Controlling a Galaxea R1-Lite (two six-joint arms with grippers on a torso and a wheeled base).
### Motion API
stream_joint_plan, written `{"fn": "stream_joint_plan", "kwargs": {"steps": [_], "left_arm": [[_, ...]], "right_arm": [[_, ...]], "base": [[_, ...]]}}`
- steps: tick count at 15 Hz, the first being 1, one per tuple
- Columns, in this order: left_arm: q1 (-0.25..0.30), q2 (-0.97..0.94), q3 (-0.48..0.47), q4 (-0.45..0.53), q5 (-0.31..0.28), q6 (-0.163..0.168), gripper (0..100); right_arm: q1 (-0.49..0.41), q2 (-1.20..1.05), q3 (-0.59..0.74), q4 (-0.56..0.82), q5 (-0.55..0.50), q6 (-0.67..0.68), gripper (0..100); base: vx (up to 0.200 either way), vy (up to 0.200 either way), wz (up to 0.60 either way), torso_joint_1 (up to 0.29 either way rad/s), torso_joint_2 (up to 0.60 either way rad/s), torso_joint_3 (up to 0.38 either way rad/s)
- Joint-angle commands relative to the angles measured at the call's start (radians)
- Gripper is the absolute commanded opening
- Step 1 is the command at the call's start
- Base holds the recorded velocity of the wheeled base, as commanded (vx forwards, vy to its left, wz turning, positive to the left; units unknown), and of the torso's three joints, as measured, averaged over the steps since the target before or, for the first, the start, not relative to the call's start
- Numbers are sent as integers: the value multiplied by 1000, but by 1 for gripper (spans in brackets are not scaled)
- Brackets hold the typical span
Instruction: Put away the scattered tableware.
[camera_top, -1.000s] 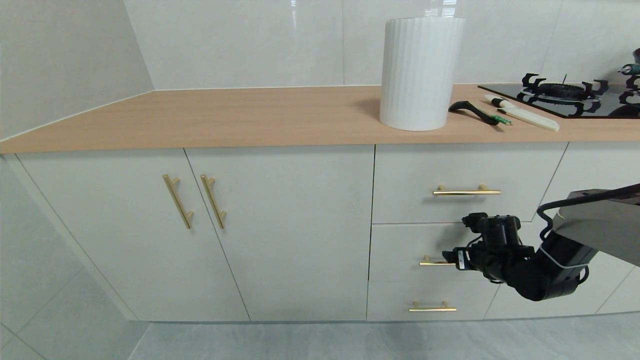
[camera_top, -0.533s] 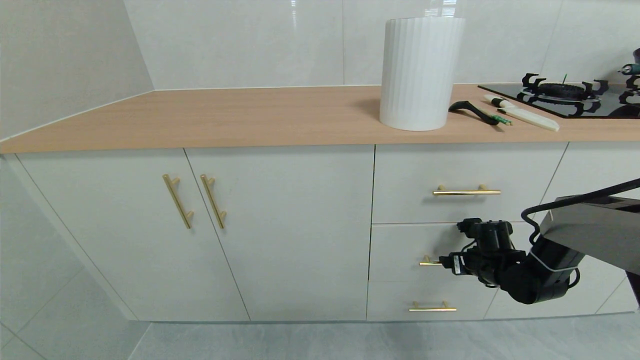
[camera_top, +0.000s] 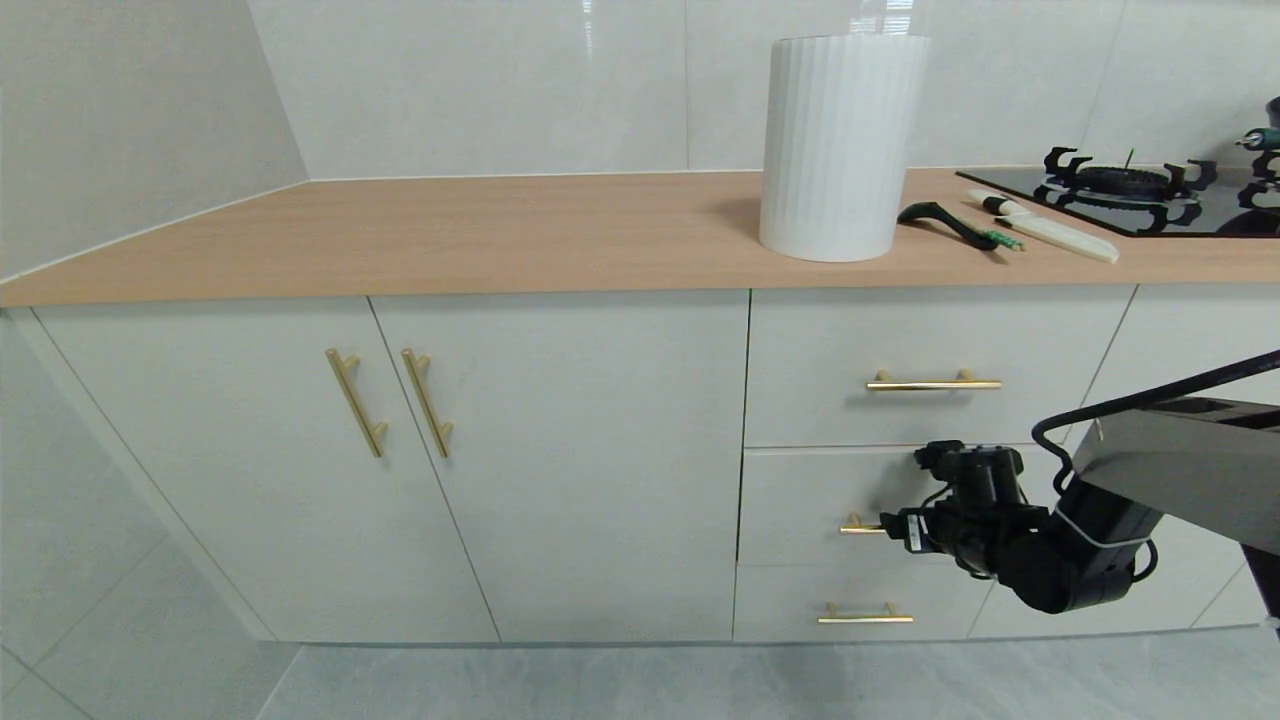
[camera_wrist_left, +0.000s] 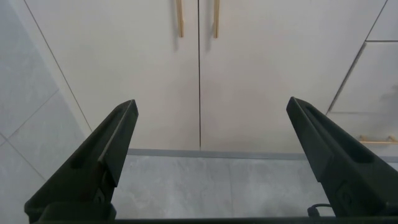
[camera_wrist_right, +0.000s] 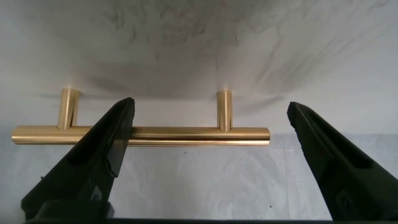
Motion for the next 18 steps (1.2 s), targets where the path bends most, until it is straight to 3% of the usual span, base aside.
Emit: {"fn": "stream_joint_plan", "kwargs": {"steps": [1, 4, 7, 8, 10, 14, 18], "left_arm": [[0, 1, 0, 0, 0, 0, 100], [0, 1, 0, 0, 0, 0, 100], [0, 0, 0, 0, 0, 0, 100], [0, 0, 0, 0, 0, 0, 100], [0, 1, 0, 0, 0, 0, 100], [0, 0, 0, 0, 0, 0, 100], [0, 0, 0, 0, 0, 0, 100]], "right_arm": [[0, -15, 14, 7, 0, -4, 100], [-1, -49, 50, 35, 14, -37, 100], [0, -326, 109, 326, 126, -57, 100], [0, -472, 103, 496, 189, -57, 100], [0, -681, 74, 680, 215, -57, 100], [17, -777, 60, 693, 210, -50, 100], [78, -618, 59, 553, 170, 13, 100]], "base": [[0, 0, 0, 0, 0, 0], [0, 0, 0, 0, 0, 0], [0, 0, 0, 0, 0, 0], [0, 0, 0, 0, 0, 0], [0, 0, 0, 0, 0, 0], [0, 0, 0, 0, 0, 0], [0, 0, 0, 0, 0, 0]]}}
